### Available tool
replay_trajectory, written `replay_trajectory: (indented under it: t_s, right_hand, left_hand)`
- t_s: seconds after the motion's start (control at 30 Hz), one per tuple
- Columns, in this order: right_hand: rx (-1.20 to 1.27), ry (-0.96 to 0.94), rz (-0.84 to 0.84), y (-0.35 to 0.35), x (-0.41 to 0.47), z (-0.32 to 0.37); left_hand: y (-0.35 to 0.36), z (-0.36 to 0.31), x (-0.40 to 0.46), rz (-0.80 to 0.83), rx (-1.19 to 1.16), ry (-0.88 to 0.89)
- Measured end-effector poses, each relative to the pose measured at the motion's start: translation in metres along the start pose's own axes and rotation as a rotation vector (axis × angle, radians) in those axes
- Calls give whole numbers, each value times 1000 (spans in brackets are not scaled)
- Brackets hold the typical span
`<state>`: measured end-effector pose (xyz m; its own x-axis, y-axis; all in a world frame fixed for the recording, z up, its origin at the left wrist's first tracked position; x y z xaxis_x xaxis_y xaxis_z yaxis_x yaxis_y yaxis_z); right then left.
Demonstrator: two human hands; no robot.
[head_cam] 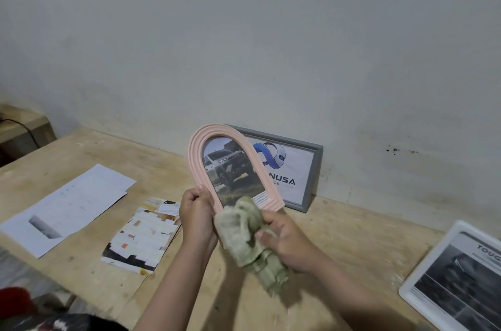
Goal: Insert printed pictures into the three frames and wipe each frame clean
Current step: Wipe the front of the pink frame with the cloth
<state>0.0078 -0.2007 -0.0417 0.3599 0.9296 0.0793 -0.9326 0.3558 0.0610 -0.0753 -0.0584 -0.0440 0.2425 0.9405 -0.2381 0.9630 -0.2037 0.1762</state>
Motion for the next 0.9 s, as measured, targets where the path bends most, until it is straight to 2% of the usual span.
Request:
replay_trajectory:
  t_s: [0.13,0.23,0.3,0.4,0.53,0.63,0.8,0.9]
  right_hand:
    - [-256,-153,-188,-30,28,38]
    - [-529,-345,-291,-37,55,68]
    - [-733,-454,-252,-38,77,74]
    - [-925,-407,-138,-35,101,54]
    - [-946,-428,-37,-13,91,28]
    - [-894,-449,-20,4,71,17]
    - [-755,-404,-24,24,49,2]
    - [-754,-410,46,36,39,-11]
  left_hand:
    - [3,1,-2,149,-19,-14]
    - [13,2,-14,262,36,-20]
    - [17,2,-19,290,83,-3]
    - [16,0,-20,304,140,32]
    - [10,-4,-16,328,170,39]
    - [5,2,-8,370,125,2]
    - [-1,17,-5,459,-114,-230]
    - [-8,18,1,462,-186,-346]
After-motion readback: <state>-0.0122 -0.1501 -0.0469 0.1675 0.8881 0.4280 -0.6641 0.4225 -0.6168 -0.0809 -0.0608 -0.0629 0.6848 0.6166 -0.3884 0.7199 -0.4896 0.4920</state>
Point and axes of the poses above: each hand's wrist, its own x-axis towards the middle knuckle, its own y-axis out of the palm, z = x × y, the point moved 4 cm from there along x, towards the middle knuckle, and after that the axes turned 6 degrees about x, right-handed, at the moved point
